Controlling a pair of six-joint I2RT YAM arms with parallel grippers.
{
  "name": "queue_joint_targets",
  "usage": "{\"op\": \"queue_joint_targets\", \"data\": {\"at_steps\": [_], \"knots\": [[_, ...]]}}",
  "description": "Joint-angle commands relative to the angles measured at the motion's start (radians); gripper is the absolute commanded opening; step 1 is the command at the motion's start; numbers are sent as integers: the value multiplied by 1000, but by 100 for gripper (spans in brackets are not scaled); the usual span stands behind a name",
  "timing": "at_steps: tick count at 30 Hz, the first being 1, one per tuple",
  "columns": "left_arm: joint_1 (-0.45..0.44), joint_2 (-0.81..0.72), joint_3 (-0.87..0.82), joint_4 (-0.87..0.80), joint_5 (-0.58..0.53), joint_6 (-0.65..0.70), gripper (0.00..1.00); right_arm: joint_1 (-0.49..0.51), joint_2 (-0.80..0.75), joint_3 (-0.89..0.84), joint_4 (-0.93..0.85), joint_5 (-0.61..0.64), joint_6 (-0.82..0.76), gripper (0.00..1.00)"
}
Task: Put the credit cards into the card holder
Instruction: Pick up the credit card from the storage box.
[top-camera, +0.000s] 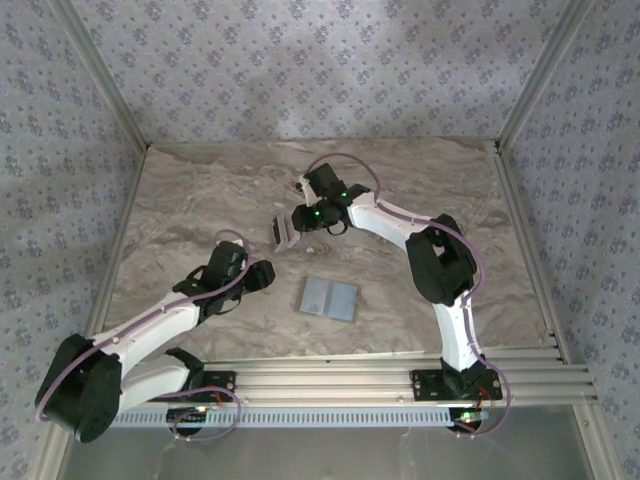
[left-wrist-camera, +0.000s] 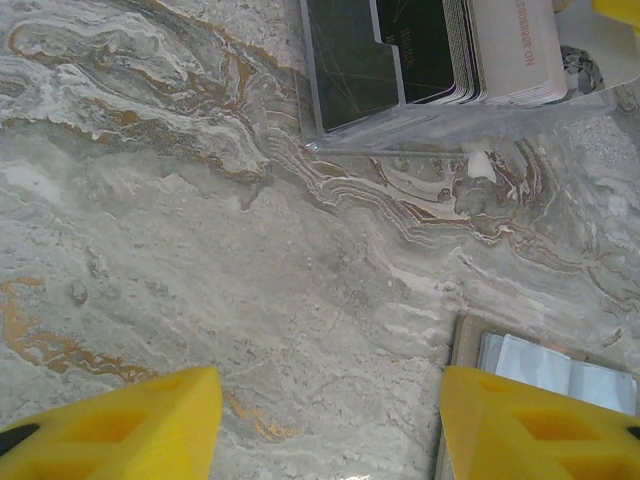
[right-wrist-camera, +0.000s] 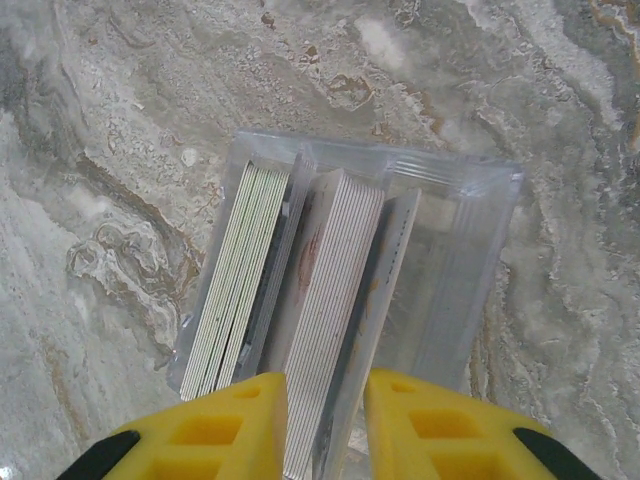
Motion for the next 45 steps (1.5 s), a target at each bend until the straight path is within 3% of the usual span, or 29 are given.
{"op": "queue_joint_targets", "data": {"at_steps": [1, 10, 20, 30, 35, 39, 45], "knots": [[7, -5, 23, 29, 10, -7, 60, -9, -7, 29, -16, 0, -6, 28], [8, -11, 14, 27, 10, -7, 60, -8, -17, 26, -19, -2, -2, 15], [8, -9, 8, 29, 19, -6, 60, 5, -70, 16, -56, 137, 15, 1], [6, 20, 13, 44, 54, 4, 61, 18, -167, -43, -26, 205, 55, 0], [-23, 39, 18, 50, 66, 30, 62, 21, -285, -155, 52, 240, 99, 0], [-99, 55, 38, 42, 43, 66, 65, 22, -419, -301, 126, 250, 141, 0], [-216, 150, 82, 32, 6, 130, 67, 23, -641, -656, 269, 159, 261, 0]]}}
